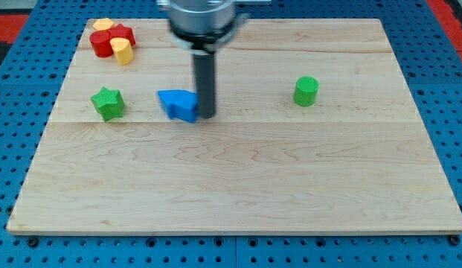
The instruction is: Move the green circle towards the blue cube
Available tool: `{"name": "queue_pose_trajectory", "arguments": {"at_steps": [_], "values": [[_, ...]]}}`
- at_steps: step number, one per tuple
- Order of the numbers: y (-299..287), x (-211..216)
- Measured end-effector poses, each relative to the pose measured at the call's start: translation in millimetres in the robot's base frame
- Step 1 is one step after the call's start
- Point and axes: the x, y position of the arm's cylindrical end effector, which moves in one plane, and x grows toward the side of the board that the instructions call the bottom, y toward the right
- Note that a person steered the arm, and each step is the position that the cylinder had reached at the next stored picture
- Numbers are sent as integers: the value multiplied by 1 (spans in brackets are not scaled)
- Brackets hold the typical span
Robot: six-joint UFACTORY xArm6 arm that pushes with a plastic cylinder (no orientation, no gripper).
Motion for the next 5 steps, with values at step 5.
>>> {"name": "queue_pose_trajectory", "arguments": {"at_steps": [5], "values": [[157,-106]]}}
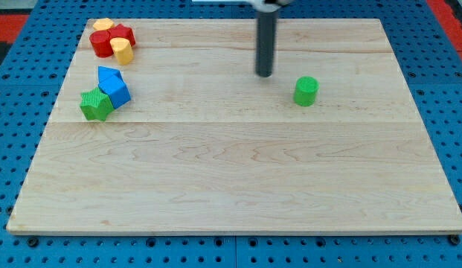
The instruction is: Move the green circle towards the blue cube
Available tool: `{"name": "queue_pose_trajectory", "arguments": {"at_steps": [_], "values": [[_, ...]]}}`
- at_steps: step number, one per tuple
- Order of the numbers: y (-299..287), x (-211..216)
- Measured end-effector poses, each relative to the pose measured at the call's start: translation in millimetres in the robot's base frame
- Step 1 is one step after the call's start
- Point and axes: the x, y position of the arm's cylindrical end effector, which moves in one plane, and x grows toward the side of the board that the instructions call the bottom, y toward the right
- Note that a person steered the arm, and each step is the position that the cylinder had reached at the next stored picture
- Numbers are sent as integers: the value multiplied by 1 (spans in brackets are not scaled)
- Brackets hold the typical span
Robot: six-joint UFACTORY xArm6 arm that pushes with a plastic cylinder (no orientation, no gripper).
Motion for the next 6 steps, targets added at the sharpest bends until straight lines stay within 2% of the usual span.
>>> {"name": "queue_pose_trajectory", "arguments": {"at_steps": [1,2,3,5,6], "values": [[92,0],[114,51],[52,71],[-123,1],[-189,2]]}}
